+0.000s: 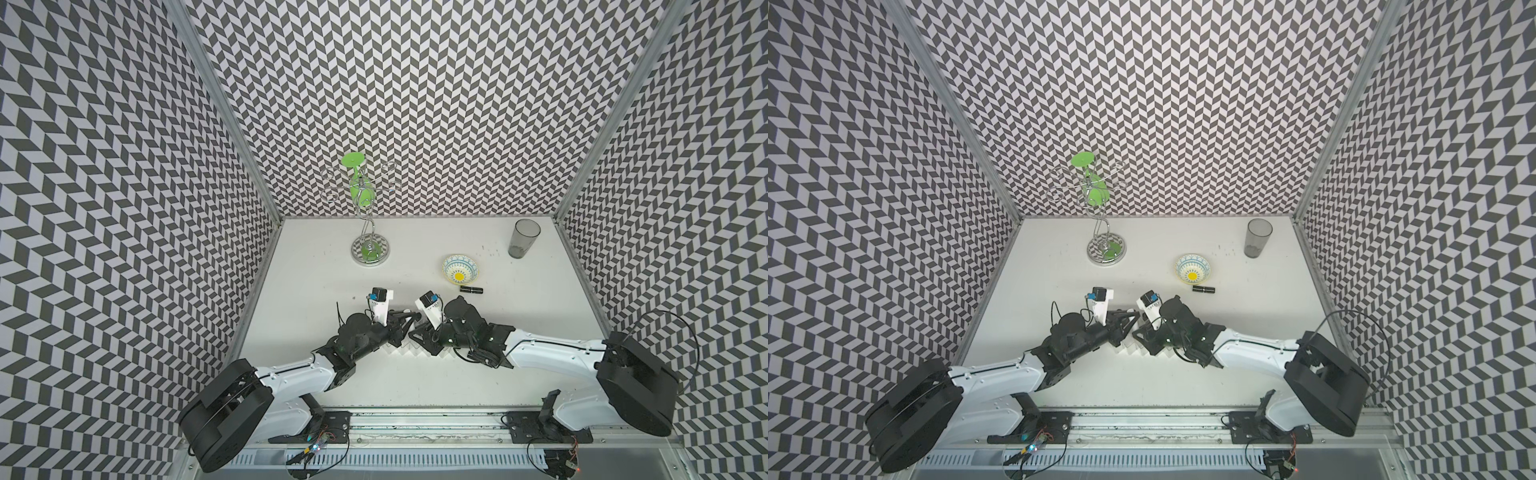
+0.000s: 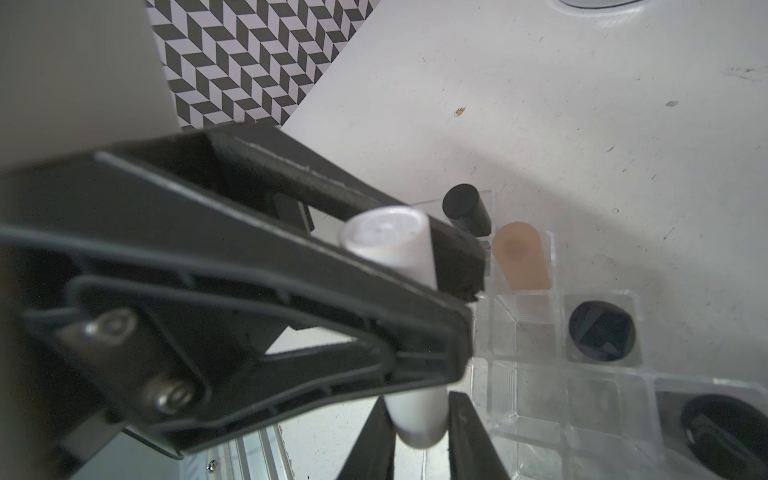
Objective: Arrange the lipsticks in the organizer
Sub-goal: Adjust the lipstick.
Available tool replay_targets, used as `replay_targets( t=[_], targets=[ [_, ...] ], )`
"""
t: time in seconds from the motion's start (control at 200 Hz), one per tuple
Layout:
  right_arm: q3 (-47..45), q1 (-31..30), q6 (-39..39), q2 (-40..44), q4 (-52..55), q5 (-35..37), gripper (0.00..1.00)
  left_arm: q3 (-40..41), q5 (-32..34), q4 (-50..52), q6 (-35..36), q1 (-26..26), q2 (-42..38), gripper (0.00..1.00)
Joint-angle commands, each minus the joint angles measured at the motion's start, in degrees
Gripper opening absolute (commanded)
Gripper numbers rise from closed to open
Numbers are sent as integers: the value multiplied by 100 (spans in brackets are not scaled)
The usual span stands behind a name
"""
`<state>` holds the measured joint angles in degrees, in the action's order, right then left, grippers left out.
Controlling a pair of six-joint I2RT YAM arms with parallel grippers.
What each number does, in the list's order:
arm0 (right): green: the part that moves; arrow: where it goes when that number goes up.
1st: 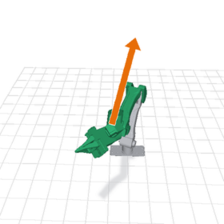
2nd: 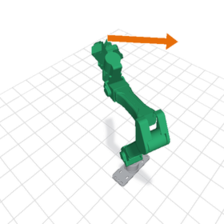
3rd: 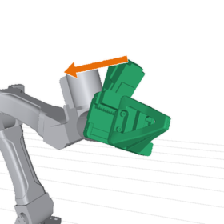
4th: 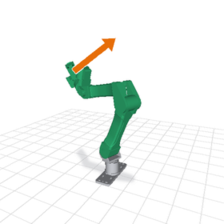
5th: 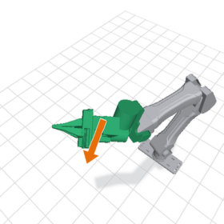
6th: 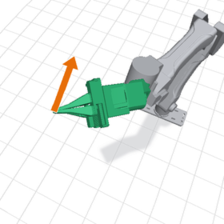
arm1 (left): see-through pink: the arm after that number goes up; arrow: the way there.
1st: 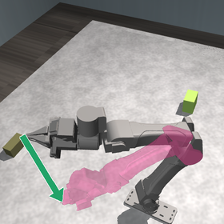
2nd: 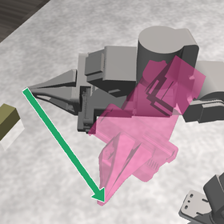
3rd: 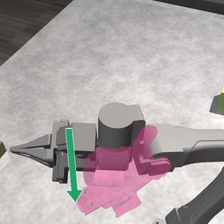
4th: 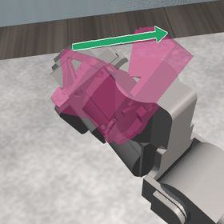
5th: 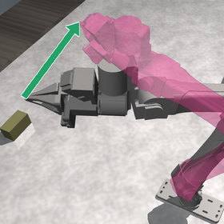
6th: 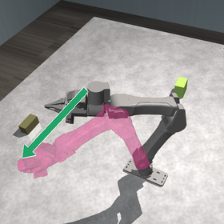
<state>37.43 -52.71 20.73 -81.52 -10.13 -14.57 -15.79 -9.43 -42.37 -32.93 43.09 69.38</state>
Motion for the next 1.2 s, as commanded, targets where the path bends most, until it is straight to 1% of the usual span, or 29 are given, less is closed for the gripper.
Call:
replay_targets(
  t=[0.0, 0.15, 0.25, 0.416, 0.531, 0.616, 0.681, 0.756, 0.846, 0.941, 1.102, 1.197],
  targets=[
    [-60, -38, -59, 184, -257, 156, 36, -124, -128, -303, 6, -36, 74, 0],
    [-599, -38, 179, 768, -867, 578, 64, -87, -114, -440, -45, -51, 75, 0],
    [-999, -37, 208, 1318, -1233, 788, 70, 7, -123, -726, -242, -137, -21, 0],
    [-1776, -22, 215, 2195, -2178, 1076, 70, 98, -464, -1638, -1051, -412, -209, 0],
    [-2149, -27, 151, 2669, -2914, 922, 65, 291, -498, -2614, -1568, -416, -278, 0],
    [-2287, -25, 91, 2854, -3301, 910, 65, 366, -313, -2734, -1705, -412, -410, 0],
    [-2270, -25, 0, 2892, -3379, 899, 65, 401, -275, -2714, -1747, -413, -501, 0],
    [-2236, -21, 28, 2799, -3563, 835, 65, 467, -372, -2895, -1851, -407, -536, 0],
    [-2117, -37, 49, 2492, -3854, 498, 63, 523, -430, -3082, -1919, -385, -521, 0],
    [-1941, -37, 67, 2108, -4033, 265, 63, 534, -400, -3054, -1908, -380, -547, 0],
    [-1605, -36, 133, 1588, -4095, 169, 63, 585, -349, -3025, -1774, -356, -642, 0],
    [-1448, -37, 155, 1357, -4089, 130, 63, 595, -293, -2839, -1722, -354, -748, 0]
  ],
)
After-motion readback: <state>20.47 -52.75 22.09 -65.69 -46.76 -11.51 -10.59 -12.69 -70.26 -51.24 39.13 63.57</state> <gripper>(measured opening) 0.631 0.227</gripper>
